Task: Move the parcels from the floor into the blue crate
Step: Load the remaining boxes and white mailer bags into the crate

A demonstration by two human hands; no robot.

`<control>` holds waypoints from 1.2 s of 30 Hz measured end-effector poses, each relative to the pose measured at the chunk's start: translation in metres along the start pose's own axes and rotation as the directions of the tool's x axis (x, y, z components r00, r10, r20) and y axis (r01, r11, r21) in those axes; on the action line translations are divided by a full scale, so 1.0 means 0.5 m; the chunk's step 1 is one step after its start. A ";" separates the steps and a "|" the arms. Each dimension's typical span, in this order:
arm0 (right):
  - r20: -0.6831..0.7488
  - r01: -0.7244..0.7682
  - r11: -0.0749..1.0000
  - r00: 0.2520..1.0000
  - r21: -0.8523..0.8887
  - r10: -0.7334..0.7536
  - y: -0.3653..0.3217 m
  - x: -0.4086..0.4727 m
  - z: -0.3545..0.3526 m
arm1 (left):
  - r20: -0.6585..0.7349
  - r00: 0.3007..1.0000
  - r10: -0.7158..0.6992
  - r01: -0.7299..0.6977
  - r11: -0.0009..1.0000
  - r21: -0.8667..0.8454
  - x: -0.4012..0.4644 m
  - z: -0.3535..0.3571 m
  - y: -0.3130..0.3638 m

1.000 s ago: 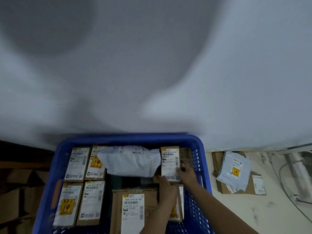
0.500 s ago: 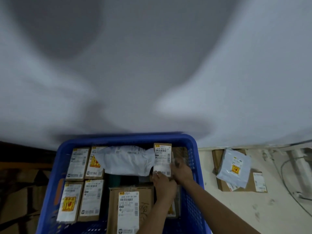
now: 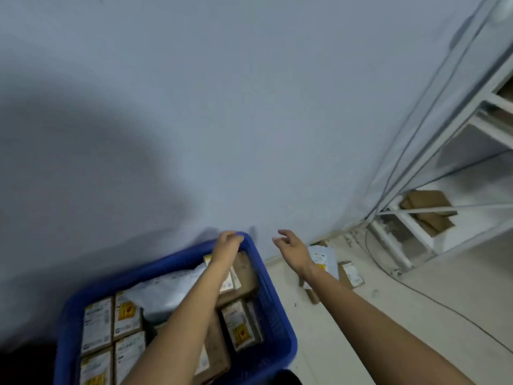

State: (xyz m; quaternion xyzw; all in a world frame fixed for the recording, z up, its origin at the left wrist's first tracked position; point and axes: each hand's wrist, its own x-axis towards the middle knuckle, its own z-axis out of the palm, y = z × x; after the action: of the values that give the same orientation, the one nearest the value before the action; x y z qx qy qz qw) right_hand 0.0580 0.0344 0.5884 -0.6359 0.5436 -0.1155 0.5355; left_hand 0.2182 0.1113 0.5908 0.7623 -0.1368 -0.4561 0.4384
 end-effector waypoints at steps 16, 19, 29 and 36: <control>-0.425 0.051 0.971 0.904 0.235 0.055 0.172 -0.351 -0.556 | 0.491 0.850 0.193 -0.296 0.945 0.140 -0.395 0.505 0.184; -0.446 0.040 0.963 0.891 0.266 0.086 0.268 -0.371 -0.686 | 0.507 0.846 0.166 -0.294 0.938 0.184 -0.433 0.639 0.158; -0.327 -0.088 0.963 0.929 0.256 0.172 0.492 -0.370 -0.979 | 0.330 0.943 0.029 -0.117 0.962 0.247 -0.479 0.940 0.079; -0.209 -0.119 0.971 0.964 0.208 0.163 0.485 -0.260 -1.044 | 0.305 0.952 -0.003 -0.076 0.966 0.246 -0.439 1.039 0.105</control>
State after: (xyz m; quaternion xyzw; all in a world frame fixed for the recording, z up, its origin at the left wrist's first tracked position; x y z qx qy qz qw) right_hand -0.5099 -0.1097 0.6582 -0.5229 0.6311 -0.2006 0.5368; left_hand -0.3154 -0.0680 0.6547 0.7308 -0.2741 -0.5376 0.3191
